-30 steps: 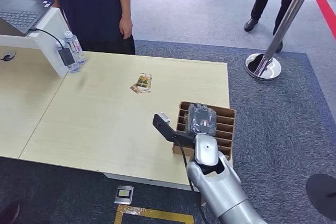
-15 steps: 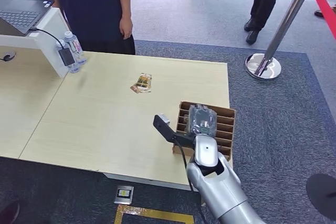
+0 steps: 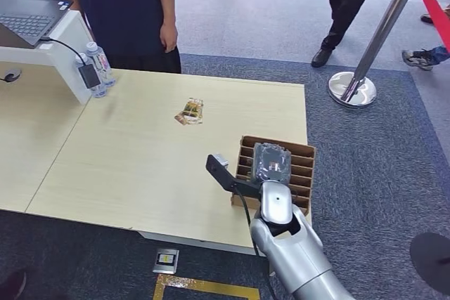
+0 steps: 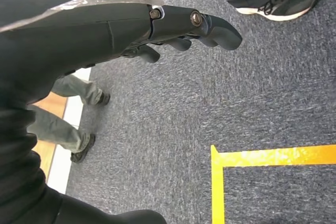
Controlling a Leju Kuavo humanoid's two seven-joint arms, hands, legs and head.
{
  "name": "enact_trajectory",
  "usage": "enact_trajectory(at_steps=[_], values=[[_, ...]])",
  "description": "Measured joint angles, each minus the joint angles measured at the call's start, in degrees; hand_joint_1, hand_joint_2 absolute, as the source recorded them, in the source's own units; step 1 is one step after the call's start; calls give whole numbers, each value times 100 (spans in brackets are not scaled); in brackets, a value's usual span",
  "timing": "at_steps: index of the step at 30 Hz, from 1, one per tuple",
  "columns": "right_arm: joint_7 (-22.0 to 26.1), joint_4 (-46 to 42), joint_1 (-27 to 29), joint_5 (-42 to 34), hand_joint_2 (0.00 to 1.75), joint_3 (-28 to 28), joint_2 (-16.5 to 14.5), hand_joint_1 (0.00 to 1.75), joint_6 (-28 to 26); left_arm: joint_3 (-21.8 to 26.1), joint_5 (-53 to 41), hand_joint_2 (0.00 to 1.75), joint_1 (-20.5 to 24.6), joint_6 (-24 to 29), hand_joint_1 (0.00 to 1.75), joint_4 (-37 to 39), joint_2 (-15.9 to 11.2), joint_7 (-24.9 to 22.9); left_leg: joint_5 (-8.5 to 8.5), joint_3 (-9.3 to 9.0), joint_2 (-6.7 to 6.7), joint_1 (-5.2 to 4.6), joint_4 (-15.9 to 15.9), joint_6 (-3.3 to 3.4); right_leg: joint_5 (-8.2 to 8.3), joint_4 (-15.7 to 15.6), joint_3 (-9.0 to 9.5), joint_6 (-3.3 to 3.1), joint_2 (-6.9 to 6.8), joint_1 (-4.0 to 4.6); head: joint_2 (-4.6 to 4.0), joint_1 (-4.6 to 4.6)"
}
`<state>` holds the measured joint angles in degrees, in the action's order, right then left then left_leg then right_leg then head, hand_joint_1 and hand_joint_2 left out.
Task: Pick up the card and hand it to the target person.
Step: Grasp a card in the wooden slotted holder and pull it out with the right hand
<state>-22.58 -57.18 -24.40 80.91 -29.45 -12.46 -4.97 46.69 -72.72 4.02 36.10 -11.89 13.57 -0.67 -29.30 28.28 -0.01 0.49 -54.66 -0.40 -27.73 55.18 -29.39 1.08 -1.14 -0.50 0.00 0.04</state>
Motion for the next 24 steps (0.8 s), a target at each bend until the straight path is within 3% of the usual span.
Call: enact_trajectory(at_steps=[6, 13, 24], values=[[52, -2, 1, -19, 175, 26, 0, 140, -9, 0, -28, 175, 0, 1, 0, 0, 0, 4, 0, -1, 0, 0, 0, 0, 0, 0, 0, 0, 0, 0, 0, 0], [237, -32, -7, -155, 175, 38, 3, 175, 24, 0, -73, 175, 0, 1, 0, 0, 0, 14, 0, -2, 0, 0, 0, 0, 0, 0, 1, 0, 0, 0, 0, 0], [541, -33, -123, -461, 175, 75, 34, 175, 194, 0, -105, 175, 0, 19, 0, 0, 0, 21, 1, -4, 0, 0, 0, -2, 1, 0, 3, -1, 0, 0, 0, 0]])
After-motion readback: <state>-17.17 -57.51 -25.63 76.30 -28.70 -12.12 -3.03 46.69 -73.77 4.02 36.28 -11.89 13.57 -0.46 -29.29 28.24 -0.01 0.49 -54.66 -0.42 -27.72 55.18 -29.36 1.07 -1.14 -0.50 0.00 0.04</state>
